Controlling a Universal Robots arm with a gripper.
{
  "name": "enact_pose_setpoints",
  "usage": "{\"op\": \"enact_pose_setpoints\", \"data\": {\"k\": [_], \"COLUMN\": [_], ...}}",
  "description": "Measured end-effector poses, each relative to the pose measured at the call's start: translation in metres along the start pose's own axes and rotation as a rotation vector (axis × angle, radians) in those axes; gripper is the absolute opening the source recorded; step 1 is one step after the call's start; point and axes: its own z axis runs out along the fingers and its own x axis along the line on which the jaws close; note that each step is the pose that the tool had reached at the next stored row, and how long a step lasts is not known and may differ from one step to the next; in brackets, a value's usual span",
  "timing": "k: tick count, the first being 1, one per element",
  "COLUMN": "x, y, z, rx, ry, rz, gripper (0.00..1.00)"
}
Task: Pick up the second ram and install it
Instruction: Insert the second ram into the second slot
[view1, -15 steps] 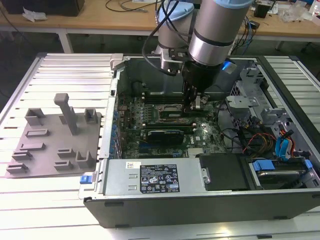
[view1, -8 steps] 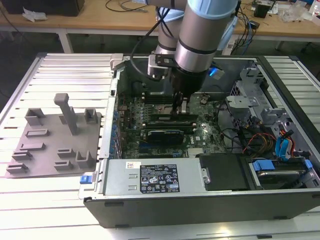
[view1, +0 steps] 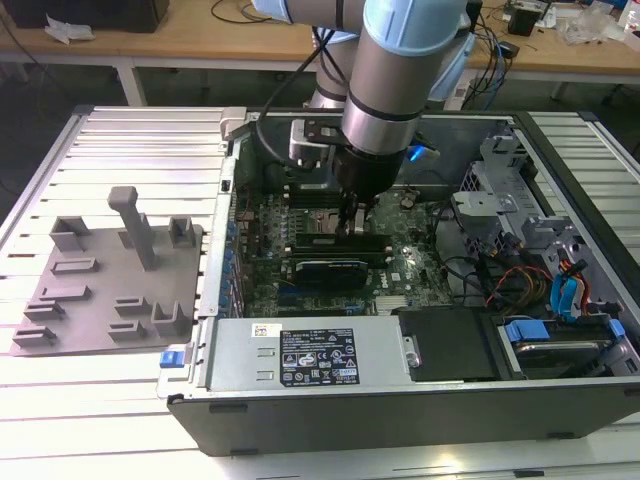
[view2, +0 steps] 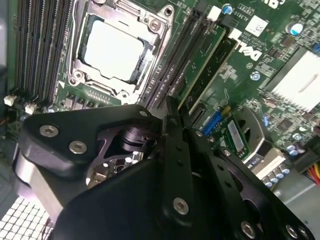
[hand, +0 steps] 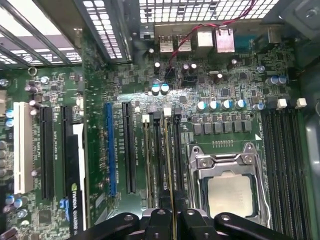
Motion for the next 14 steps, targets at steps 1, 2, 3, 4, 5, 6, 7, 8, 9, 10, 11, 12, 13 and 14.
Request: {"op": "enact_pose_setpoints", "data": {"k": [1, 2, 3, 4, 5, 6, 7, 8, 9, 10, 11, 12, 13, 14], "x": [0.0, -0.0006, -0.0021, -0.0027, -0.0029, -0.0028, -0.0028, -0.0027, -0.0028, -0.0027, -0.0027, -0.0027, -0.0027, -0.0027], "y": [0.0003, 0.0002, 0.0003, 0.0003, 0.0002, 0.0002, 0.0001, 0.0001, 0.0001, 0.0, 0.0, 0.0, 0.0, -0.0001], "z": [0.002, 0.0051, 0.0062, 0.0065, 0.0068, 0.0074, 0.009, 0.0093, 0.0095, 0.0095, 0.0095, 0.0095, 0.0098, 0.0105], "rx": [0.0, 0.0, 0.0, 0.0, 0.0001, -0.0001, 0.0, 0.0, 0.0, 0.0, -0.0001, -0.0001, -0.0002, -0.0002], "ry": [-0.0001, -0.0001, 0.0, -0.0001, -0.0002, 0.0, -0.0001, 0.0003, 0.0002, 0.0001, 0.0004, 0.0006, 0.0008, 0.0007], "rz": [0.001, 0.001, 0.002, 0.002, 0.001, 0.001, 0.001, 0.002, 0.002, 0.001, -0.001, -0.003, -0.006, -0.006], "gripper": [0.11, 0.11, 0.11, 0.11, 0.11, 0.11, 0.11, 0.11, 0.11, 0.11, 0.11, 0.11, 0.11, 0.11]}}
